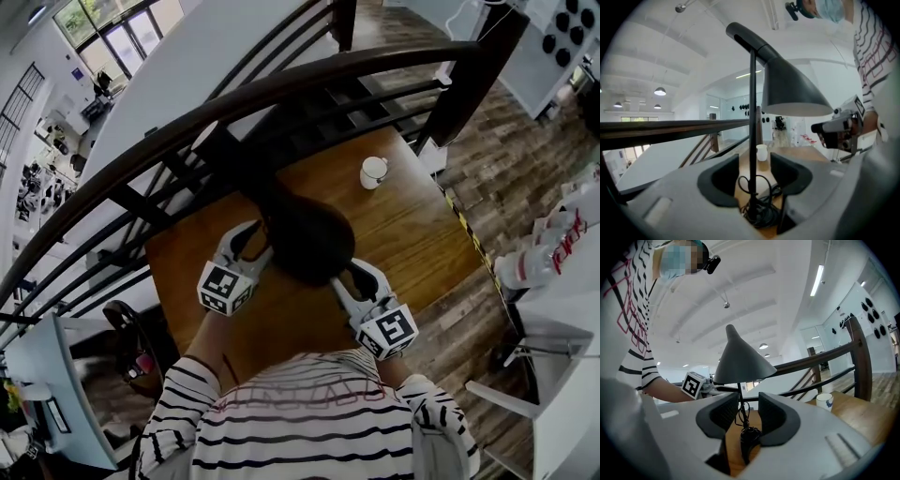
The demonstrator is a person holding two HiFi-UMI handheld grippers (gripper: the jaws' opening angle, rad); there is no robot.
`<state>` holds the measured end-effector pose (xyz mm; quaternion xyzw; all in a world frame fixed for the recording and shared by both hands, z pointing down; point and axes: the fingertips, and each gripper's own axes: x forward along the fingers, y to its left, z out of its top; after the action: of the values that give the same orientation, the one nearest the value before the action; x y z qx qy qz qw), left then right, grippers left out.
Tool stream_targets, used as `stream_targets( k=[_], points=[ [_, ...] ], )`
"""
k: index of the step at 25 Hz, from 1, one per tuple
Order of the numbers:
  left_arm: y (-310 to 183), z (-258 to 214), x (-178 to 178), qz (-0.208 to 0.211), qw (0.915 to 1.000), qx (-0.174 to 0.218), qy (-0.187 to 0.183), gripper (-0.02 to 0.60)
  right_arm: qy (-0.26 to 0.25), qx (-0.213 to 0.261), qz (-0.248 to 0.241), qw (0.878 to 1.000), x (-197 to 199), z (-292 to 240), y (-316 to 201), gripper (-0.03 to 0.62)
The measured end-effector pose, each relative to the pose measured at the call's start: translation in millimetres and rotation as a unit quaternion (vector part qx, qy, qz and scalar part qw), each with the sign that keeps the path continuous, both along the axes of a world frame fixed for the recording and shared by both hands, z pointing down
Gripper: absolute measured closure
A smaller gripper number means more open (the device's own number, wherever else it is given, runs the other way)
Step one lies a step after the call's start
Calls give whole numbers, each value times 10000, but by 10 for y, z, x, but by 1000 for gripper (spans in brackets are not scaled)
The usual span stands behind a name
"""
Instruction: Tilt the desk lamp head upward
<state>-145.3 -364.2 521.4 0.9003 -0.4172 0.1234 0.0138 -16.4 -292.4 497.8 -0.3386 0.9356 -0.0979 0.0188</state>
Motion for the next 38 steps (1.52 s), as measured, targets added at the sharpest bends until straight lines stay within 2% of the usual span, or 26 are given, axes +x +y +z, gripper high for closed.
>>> stream_targets(
  k=[5,10,16,29,38],
  points=[
    [-153,33,123,93,10000,-22,9,394,-141,86,69,9998,60,-52,-56,465],
    [-201,18,176,149,9999,44,5,474,-239,134,94,9996,68,-98,-50,467],
    [-209,6,200,94,9999,34,43,529,-248,185,76,9995,91,-122,-20,474],
    [-195,-21,206,57,9997,33,221,534,-149,283,191,9993,171,-216,43,478],
    [-189,-15,202,50,9993,-38,377,532,-191,759,558,9954,421,-697,64,479]
  ],
)
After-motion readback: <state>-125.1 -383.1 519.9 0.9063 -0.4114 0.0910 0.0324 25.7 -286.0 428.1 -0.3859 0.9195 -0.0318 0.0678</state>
